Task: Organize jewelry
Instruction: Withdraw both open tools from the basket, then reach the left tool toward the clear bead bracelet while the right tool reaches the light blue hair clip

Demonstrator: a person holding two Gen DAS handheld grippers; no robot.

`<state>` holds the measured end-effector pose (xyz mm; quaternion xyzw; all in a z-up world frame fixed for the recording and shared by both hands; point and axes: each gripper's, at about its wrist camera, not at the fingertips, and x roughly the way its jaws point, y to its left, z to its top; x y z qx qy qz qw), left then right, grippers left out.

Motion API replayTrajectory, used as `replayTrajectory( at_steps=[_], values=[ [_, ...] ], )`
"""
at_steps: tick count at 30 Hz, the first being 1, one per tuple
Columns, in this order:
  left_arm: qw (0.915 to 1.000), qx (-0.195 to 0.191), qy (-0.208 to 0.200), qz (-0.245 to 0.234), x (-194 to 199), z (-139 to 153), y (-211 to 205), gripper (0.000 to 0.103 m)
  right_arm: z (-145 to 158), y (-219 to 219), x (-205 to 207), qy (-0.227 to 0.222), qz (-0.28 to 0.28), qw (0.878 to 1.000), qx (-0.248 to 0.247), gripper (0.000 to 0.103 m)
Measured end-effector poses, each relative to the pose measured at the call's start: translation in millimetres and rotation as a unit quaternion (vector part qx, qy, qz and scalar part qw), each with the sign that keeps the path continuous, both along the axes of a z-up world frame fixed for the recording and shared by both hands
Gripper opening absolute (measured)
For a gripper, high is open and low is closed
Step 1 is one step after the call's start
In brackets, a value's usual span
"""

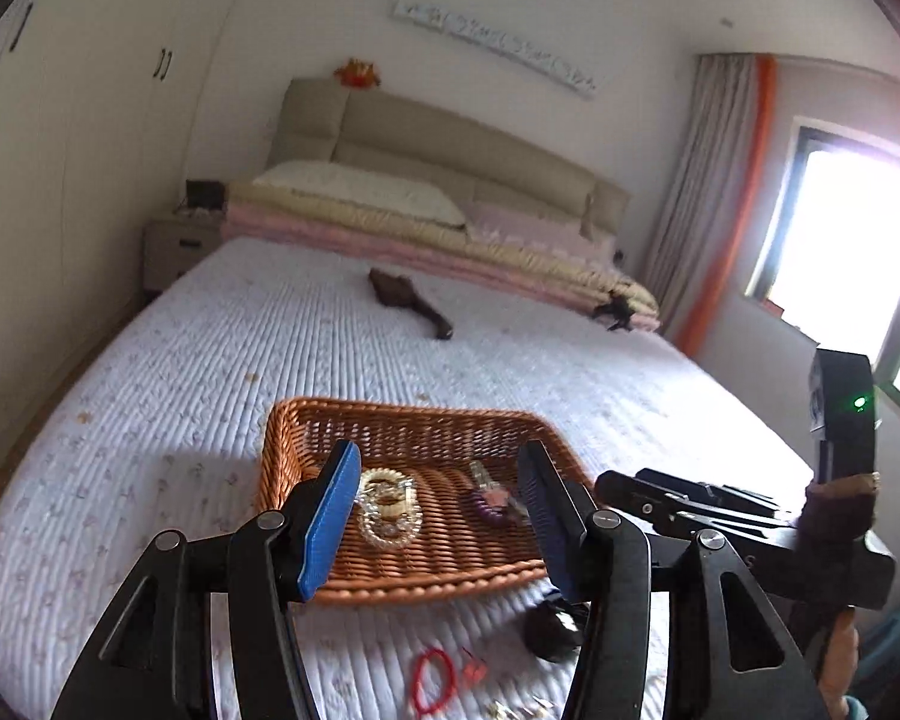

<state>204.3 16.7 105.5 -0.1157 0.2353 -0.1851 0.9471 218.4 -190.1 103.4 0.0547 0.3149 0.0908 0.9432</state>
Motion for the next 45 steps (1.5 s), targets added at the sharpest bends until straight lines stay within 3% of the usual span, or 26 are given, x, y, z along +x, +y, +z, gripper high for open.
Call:
replayTrajectory(
  at_steps=[6, 11, 16, 22, 26, 34, 39, 45],
  values=[
    [0.9991, -0.018, -0.037, -0.012, -64.8, 37.3, 14.4, 0.057, 33.1, 0.2, -69.0, -0.046, 0.009, 0.999, 0.007, 0.052],
    [0.9975, -0.015, -0.069, -0.008, -121.7, 50.3, 23.5, 0.06, 39.2, -8.4, -125.7, -0.085, -0.001, 0.996, 0.009, 0.057],
    [0.9965, -0.01, -0.082, -0.009, -166.7, 43.8, 31.0, 0.06, 28.4, -12.7, -164.6, -0.107, -0.006, 0.994, -0.005, 0.057],
    [0.9971, -0.001, -0.076, -0.01, -197.3, 15.5, 26.2, 0.06, 2.6, -20.1, -193.6, -0.124, -0.007, 0.991, -0.041, 0.057],
    [0.9984, 0.003, -0.049, -0.028, -202.6, -14.6, 16.4, 0.06, -23.5, -38.8, -194.5, -0.109, -0.011, 0.993, -0.047, 0.057],
    [0.9974, 0.027, 0.054, -0.04, -176.9, -88.9, -17.4, 0.06, -83.0, -79.9, -159.3, -0.041, 0.015, 0.997, -0.063, 0.057],
    [0.9921, 0.048, 0.107, -0.045, -163.3, -126.1, -35.3, 0.06, -101.9, -104.9, -123.9, 0.005, 0.046, 0.999, -0.014, 0.057],
    [0.9865, 0.061, 0.144, -0.049, -155.5, -146.1, -46.1, 0.06, -111.6, -96.7, -86.1, 0.053, 0.086, 0.995, -0.02, 0.057]
  ],
)
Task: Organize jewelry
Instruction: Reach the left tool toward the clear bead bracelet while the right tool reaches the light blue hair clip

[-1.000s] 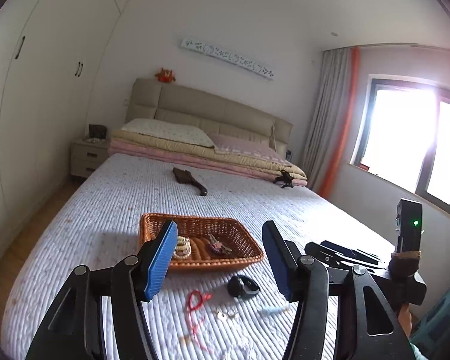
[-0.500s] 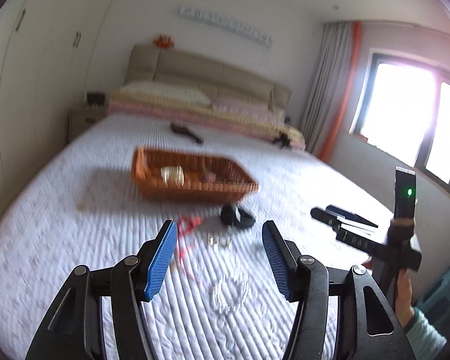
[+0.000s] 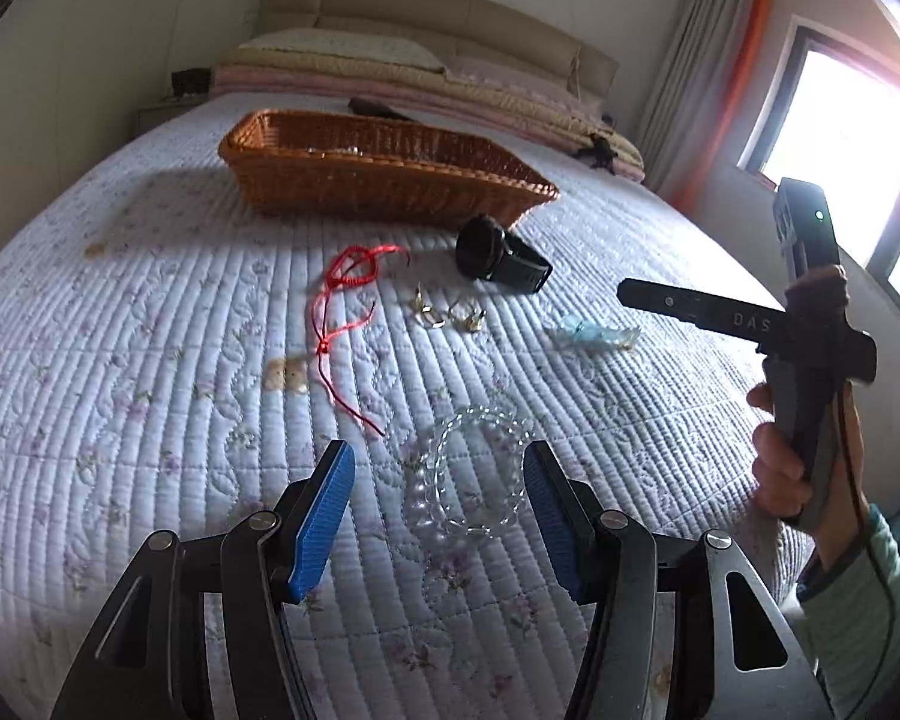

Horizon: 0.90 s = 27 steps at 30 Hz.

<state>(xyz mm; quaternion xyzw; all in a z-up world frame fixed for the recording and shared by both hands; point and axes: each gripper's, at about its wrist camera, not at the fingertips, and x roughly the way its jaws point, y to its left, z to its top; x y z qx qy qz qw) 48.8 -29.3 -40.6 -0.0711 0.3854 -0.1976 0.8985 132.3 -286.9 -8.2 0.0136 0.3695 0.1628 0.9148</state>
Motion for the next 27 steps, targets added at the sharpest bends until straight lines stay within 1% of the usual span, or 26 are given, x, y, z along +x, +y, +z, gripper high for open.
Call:
replayTrajectory(
  at_steps=[2, 4, 8, 13, 15, 20, 22, 23, 24, 25, 26, 27],
  values=[
    [1.0, 0.002, 0.008, 0.001, 4.3, -2.6, -1.5, 0.06, -6.2, 4.5, 4.6, 0.018, 0.011, 1.0, 0.0, 0.057],
    [0.9999, 0.002, 0.013, 0.002, 5.4, -6.3, -1.3, 0.06, -12.3, 9.3, 3.9, 0.028, 0.016, 0.999, -0.01, 0.057],
    [0.9999, 0.0, 0.013, -0.002, 4.9, -7.2, -1.3, 0.06, -13.6, 19.3, -2.9, 0.027, 0.026, 0.999, -0.026, 0.057],
    [0.9998, -0.006, 0.017, -0.005, 5.4, -5.4, 0.2, 0.06, -20.2, 27.7, -12.9, 0.047, 0.037, 0.998, -0.021, 0.057],
    [0.9998, -0.008, 0.017, -0.005, 4.6, -5.8, 0.6, 0.06, -19.4, 33.9, -20.3, 0.044, 0.04, 0.998, -0.021, 0.057],
    [0.9998, -0.01, 0.017, -0.009, 3.3, -6.6, 1.6, 0.06, -19.0, 46.1, -31.2, 0.027, 0.008, 0.998, -0.055, 0.057],
    [0.9998, -0.01, 0.017, -0.009, 4.1, -6.5, 2.2, 0.06, -22.3, 48.1, -30.4, 0.025, -0.009, 0.997, -0.079, 0.056],
    [0.9998, -0.01, 0.017, -0.009, 4.7, -6.8, 2.2, 0.06, -23.6, 47.2, -28.4, 0.028, -0.009, 0.996, -0.079, 0.055],
    [0.9998, -0.006, 0.017, -0.008, 5.6, -7.3, 1.3, 0.059, -24.9, 46.2, -25.7, 0.032, -0.013, 0.996, -0.08, 0.049],
    [0.9999, 0.001, 0.016, -0.006, 5.8, -8.0, -0.6, 0.057, -25.1, 45.1, -24.1, 0.033, -0.016, 0.996, -0.081, 0.047],
    [0.9999, 0.006, 0.015, -0.005, 6.1, -8.3, -2.3, 0.052, -24.3, 44.5, -22.5, 0.032, -0.017, 0.996, -0.079, 0.044],
    [0.9998, 0.013, 0.014, -0.004, 6.4, -9.4, -4.2, 0.05, -24.2, 44.5, -21.3, 0.032, -0.017, 0.996, -0.078, 0.04]
  ],
)
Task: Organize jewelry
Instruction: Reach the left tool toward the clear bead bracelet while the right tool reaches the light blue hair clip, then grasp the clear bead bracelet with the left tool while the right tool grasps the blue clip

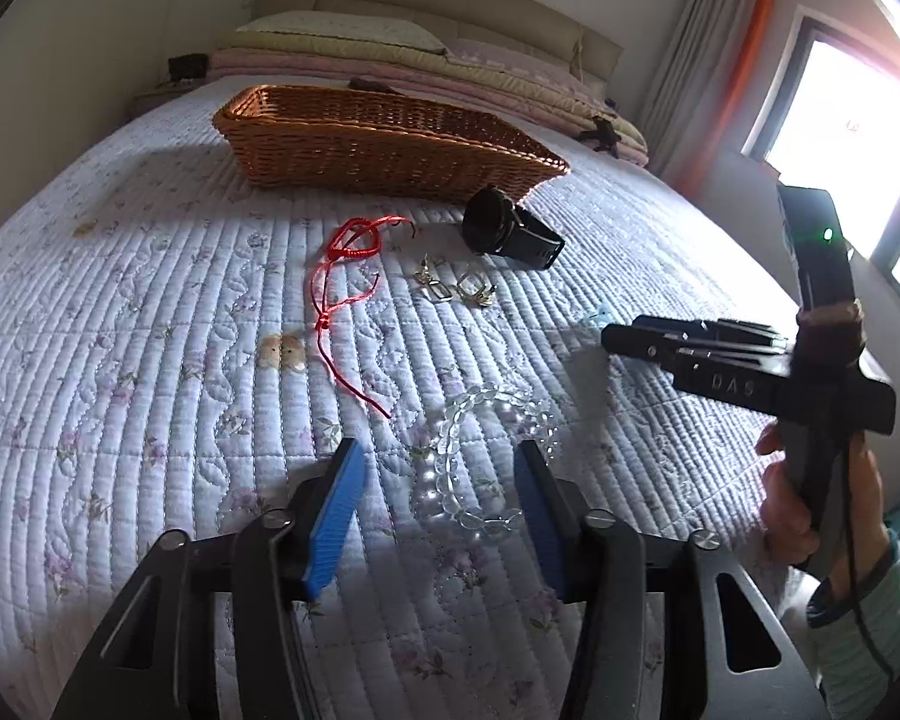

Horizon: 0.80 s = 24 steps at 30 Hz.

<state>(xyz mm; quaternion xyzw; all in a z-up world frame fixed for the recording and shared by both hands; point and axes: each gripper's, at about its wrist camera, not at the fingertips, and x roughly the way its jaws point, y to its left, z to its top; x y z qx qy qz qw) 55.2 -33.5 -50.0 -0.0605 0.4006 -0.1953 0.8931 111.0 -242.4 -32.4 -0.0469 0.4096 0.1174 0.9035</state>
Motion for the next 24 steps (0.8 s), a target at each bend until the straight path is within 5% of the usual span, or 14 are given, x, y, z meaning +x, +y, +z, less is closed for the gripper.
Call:
replayTrajectory(
  at_steps=[7, 10, 24],
  values=[
    [0.9981, 0.057, -0.011, 0.018, -2.0, -3.4, -12.1, 0.031, -3.6, 14.1, -3.0, -0.005, 0.003, 1.0, -0.023, 0.017],
    [0.9988, 0.045, -0.003, 0.019, 1.3, -4.3, -10.0, 0.008, -2.9, 17.7, -4.8, -0.007, -0.004, 1.0, -0.018, 0.013],
    [0.9985, -0.024, -0.049, -0.002, -11.1, 20.3, 10.6, 0.008, 21.5, 25.8, -30.9, -0.034, -0.022, 0.997, 0.067, 0.013]
  ],
)
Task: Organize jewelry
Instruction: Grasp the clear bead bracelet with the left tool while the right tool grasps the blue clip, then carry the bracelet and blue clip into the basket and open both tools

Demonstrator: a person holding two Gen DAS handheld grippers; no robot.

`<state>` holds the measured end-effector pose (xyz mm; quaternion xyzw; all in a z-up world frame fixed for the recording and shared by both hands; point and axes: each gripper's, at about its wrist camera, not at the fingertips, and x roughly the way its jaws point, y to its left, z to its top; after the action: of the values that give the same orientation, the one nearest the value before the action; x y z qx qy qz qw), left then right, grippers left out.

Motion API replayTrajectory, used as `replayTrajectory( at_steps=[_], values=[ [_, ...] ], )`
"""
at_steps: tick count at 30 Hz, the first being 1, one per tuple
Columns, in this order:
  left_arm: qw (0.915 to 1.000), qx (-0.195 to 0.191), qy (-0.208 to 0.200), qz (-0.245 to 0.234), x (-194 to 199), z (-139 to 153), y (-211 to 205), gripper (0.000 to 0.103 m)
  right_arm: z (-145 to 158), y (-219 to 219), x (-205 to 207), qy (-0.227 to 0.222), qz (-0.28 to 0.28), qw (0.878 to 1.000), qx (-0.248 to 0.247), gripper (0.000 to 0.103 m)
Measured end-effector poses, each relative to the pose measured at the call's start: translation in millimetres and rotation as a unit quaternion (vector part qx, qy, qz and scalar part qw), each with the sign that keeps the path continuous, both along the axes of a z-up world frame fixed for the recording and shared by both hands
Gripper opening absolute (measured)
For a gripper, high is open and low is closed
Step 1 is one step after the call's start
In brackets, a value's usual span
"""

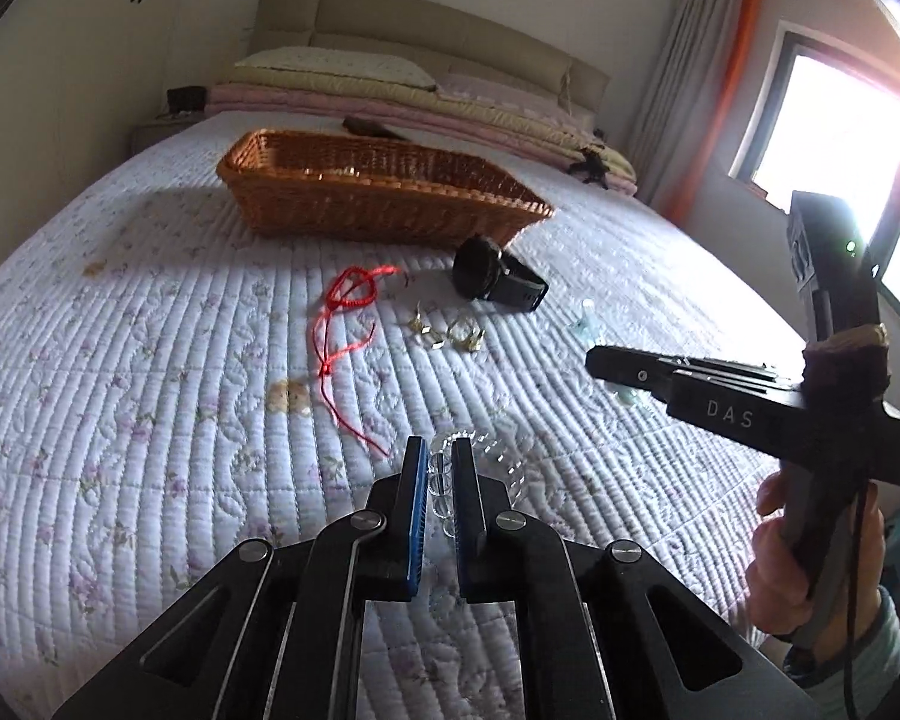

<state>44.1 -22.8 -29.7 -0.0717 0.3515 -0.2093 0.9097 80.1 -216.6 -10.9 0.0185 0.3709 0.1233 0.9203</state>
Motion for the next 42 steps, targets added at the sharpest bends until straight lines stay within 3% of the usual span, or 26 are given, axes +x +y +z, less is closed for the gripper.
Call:
replayTrajectory(
  at_steps=[5, 15, 21, 27, 30, 34, 38, 42],
  values=[
    [0.9994, -0.02, -0.024, -0.015, -3.1, 15.9, 7.5, 0.008, 16.6, 1.1, -4.8, -0.018, 0.002, 1.0, 0.012, 0.013],
    [0.9956, -0.024, -0.086, -0.029, 8.2, 61.8, 15.5, 0.008, 60.9, 9.8, -2.4, -0.065, 0.011, 0.998, 0.023, 0.013],
    [0.9904, -0.02, -0.131, -0.039, 42.7, 103.5, 12.0, 0.008, 94.3, 11.9, 29.9, -0.097, 0.006, 0.995, 0.031, 0.013],
    [0.9875, -0.022, -0.152, -0.036, 118.0, 136.4, 2.0, 0.008, 114.8, 15.6, 97.8, -0.098, -0.009, 0.995, 0.027, 0.013],
    [0.9892, -0.028, -0.142, -0.025, 161.9, 134.7, -2.4, 0.008, 110.5, 13.7, 142.4, -0.075, -0.02, 0.996, 0.031, 0.013],
    [0.994, -0.035, -0.103, -0.009, 223.4, 110.8, -7.7, 0.008, 86.6, 9.3, 203.5, -0.007, -0.01, 0.997, 0.072, 0.013],
    [0.9972, -0.038, -0.06, 0.023, 259.7, 75.3, 3.3, 0.008, 59.1, 16.6, 239.4, 0.037, -0.008, 0.996, 0.078, 0.013],
    [0.9981, -0.024, -0.03, 0.048, 274.7, 51.1, 9.4, 0.008, 41.4, 31.5, 256.8, 0.053, -0.004, 0.997, 0.061, 0.013]
  ],
)
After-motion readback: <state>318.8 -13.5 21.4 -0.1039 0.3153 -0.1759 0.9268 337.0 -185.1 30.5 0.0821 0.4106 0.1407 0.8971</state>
